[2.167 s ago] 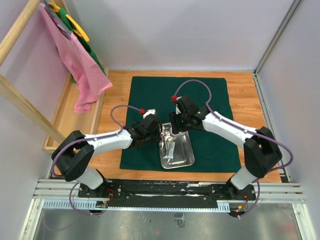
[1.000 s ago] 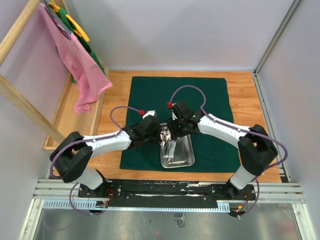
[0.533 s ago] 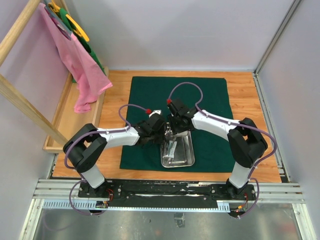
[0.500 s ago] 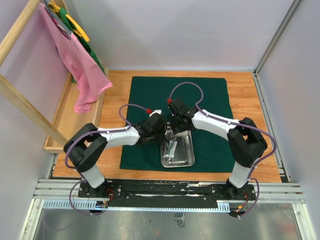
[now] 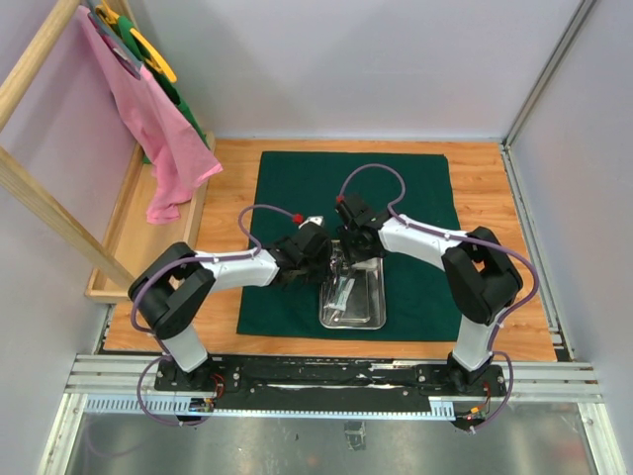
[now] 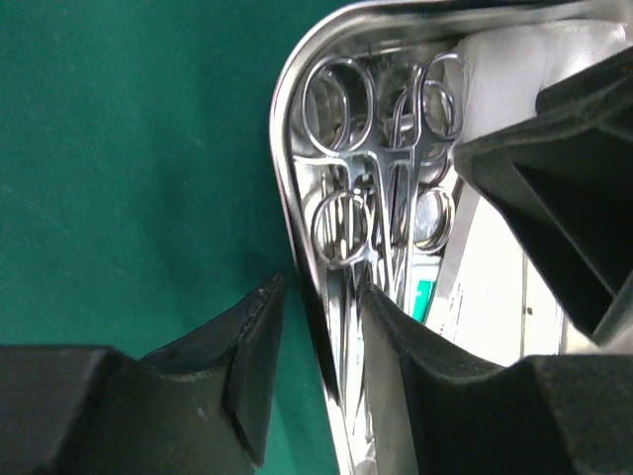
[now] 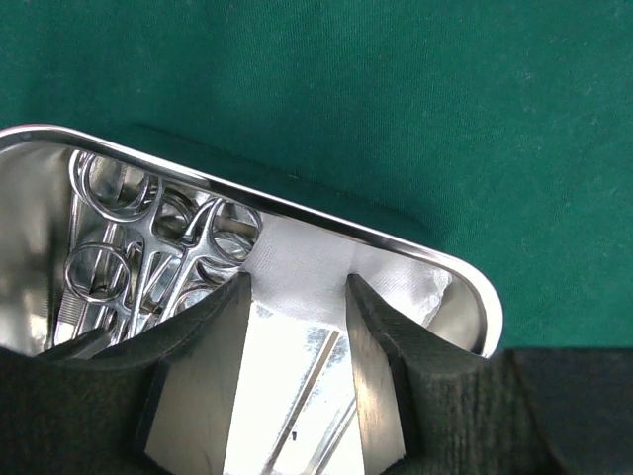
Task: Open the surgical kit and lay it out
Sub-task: Pick up the medical item from the container.
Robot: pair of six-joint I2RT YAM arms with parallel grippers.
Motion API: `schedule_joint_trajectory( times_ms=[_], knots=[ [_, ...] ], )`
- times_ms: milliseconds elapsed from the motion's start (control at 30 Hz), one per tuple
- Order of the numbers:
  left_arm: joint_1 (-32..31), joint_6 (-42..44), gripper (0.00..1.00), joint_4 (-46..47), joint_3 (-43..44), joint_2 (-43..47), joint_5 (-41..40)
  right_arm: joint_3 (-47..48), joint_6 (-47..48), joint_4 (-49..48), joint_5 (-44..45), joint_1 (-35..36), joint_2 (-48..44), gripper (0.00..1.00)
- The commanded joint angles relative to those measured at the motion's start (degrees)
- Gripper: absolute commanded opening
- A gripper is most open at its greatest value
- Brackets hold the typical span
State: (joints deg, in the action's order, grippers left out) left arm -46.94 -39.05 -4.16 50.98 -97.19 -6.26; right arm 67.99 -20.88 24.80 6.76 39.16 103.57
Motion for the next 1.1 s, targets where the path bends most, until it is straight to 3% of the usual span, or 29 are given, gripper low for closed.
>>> schedule_joint_trajectory(
  times_ms=[0, 233, 567, 767, 1067],
  knots=[
    [0.1, -1.0, 0.43, 0.0, -2.7, 4.4, 0.5, -0.8, 0.2, 0.8, 3.2, -0.9, 1.3, 0.46],
    [0.1, -1.0, 0.44, -1.3, -4.2, 8.1, -1.1, -0.9, 0.2, 1.5, 5.6, -0.9, 3.2, 0.43],
    [0.1, -1.4, 0.44, -1.4, -5.8, 9.1, -1.4, -0.7, 0.5, 1.6, 5.0, -1.0, 5.5, 0.17],
    [0.1, -1.3, 0.44, -2.0, -6.2, 10.0, -1.9, -0.5, 1.8, 2.6, 5.0, -1.1, 0.6, 0.03],
    [0.1, -1.4, 0.44, -3.1, -6.5, 12.5, -3.0, 2.7, 5.0, 6.0, 1.3, -1.1, -11.9, 0.01]
  ],
)
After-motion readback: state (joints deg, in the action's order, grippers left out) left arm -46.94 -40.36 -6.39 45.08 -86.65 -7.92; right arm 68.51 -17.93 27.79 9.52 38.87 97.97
